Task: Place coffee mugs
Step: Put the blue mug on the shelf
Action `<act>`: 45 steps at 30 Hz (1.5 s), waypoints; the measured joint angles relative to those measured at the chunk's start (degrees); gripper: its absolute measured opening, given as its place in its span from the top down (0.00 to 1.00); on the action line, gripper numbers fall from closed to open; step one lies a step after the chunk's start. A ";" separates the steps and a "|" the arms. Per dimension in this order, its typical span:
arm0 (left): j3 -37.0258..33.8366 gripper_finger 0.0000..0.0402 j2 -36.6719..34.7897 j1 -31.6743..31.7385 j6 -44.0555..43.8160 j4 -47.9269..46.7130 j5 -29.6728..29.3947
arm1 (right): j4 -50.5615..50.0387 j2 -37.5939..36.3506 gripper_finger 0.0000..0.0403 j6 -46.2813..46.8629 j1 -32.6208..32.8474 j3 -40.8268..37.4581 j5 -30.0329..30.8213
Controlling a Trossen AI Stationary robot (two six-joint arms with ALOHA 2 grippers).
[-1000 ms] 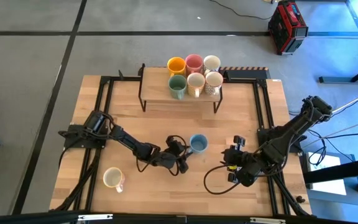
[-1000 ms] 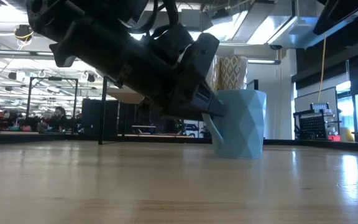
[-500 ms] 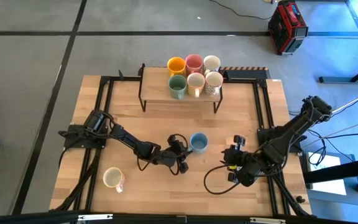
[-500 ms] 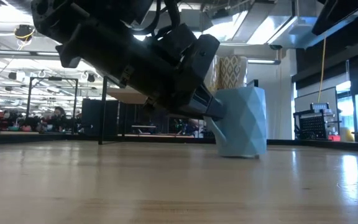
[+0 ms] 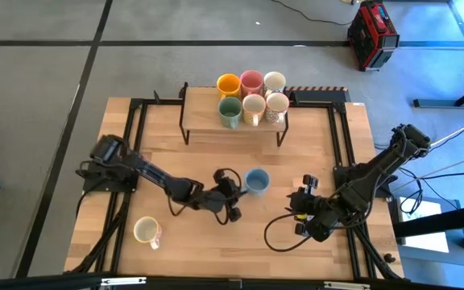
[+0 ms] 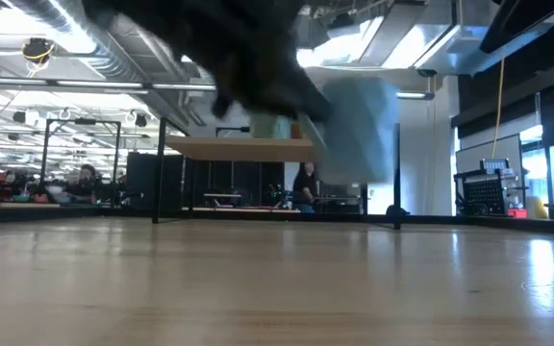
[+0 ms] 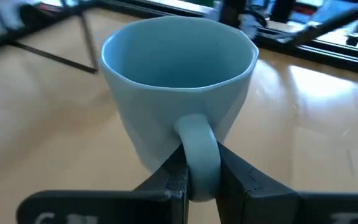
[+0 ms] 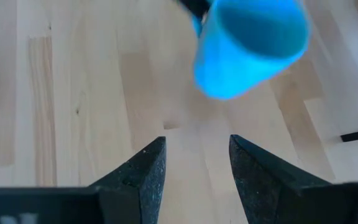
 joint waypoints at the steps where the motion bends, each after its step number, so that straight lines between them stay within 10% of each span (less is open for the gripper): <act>1: 0.23 0.90 -2.05 -0.02 0.14 -3.14 -0.93 | -0.04 0.00 0.59 0.00 0.00 0.00 0.44; 25: 1.71 0.90 -37.88 3.74 0.39 -32.52 -24.99 | 0.32 0.00 0.59 -0.52 -0.02 0.00 8.24; 45: 10.61 0.90 -30.97 30.87 0.10 -43.72 -18.38 | -0.52 0.00 0.59 -1.38 -0.02 0.00 9.16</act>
